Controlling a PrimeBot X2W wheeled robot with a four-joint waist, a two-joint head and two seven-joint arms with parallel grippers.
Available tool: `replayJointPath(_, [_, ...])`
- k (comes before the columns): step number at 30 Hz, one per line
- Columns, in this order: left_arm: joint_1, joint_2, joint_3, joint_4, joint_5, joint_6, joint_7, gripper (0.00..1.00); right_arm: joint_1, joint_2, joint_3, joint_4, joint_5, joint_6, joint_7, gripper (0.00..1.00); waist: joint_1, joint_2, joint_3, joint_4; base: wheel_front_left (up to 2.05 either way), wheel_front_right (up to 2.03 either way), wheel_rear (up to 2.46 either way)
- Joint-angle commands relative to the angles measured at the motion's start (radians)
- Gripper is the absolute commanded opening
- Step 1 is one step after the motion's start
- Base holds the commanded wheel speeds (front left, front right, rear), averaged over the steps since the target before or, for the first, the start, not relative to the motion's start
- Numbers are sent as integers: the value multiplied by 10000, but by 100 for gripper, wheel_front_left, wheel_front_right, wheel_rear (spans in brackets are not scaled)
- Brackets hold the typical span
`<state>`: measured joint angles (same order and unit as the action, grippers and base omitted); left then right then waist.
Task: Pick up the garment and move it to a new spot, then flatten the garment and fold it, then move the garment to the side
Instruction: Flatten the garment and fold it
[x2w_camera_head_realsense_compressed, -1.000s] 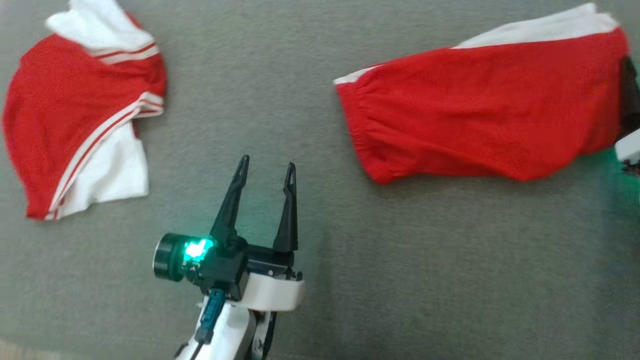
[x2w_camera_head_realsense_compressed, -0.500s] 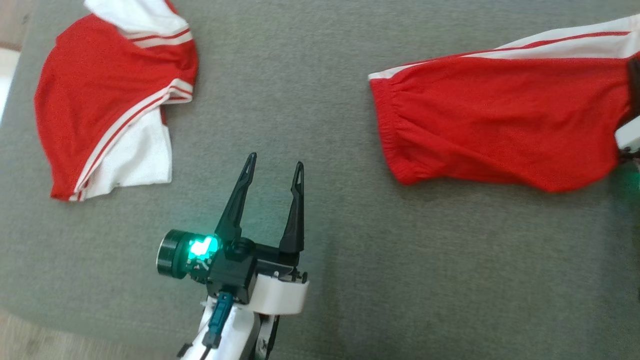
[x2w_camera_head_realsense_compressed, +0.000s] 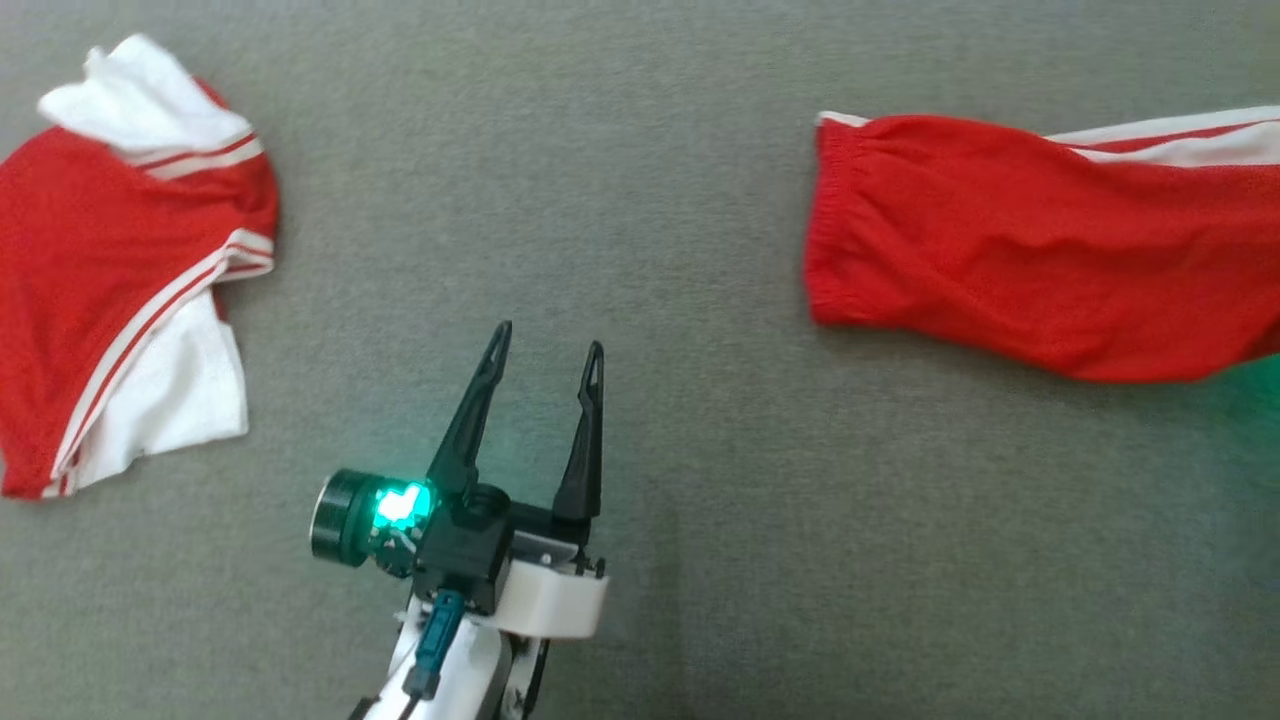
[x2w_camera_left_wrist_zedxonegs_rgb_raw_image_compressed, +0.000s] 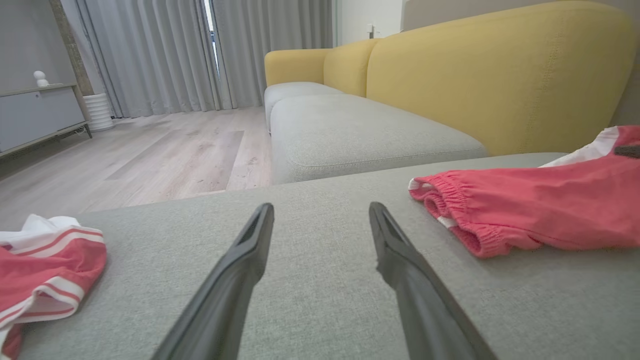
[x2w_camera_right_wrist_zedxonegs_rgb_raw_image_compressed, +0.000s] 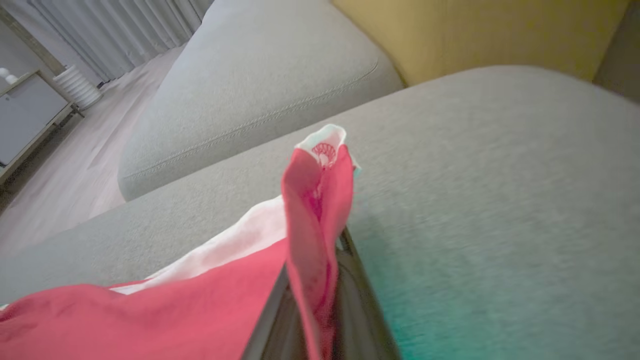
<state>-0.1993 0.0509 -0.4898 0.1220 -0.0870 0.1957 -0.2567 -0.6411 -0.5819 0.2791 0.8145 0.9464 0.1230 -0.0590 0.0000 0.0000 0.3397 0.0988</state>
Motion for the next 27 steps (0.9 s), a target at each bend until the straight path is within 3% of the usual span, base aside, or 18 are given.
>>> replayJointPath(1, [11,-6,295,-261,103,-13,-51,100,154,-333,68,-298,1,77,-194,0,0,0,-96,-117,0,0,0])
replayJointPath(7, [141,-6,255,-7,28,-82,-51,100,-121,-20,340,-887,-142,77,-455,0,0,0,-533,-204,0,0,0])
replayJointPath(16, [524,-6,107,287,-211,-152,-51,100,64,1429,1022,-2142,-387,77,-495,0,0,0,-1444,0,0,0,0])
replayJointPath(25, [456,-6,-112,296,-429,-81,-51,100,-65,2828,1770,-1935,-902,77,-238,0,0,0,-1494,485,0,0,0])
replayJointPath(26, [441,-6,-127,302,-445,-70,-51,100,-112,2995,1867,-1854,-927,77,-192,24,0,0,-1472,533,0,0,0])
replayJointPath(27, [430,-6,-135,308,-461,-56,-51,100,-161,3162,1960,-1781,-944,77,-160,85,0,0,-1458,564,0,0,0])
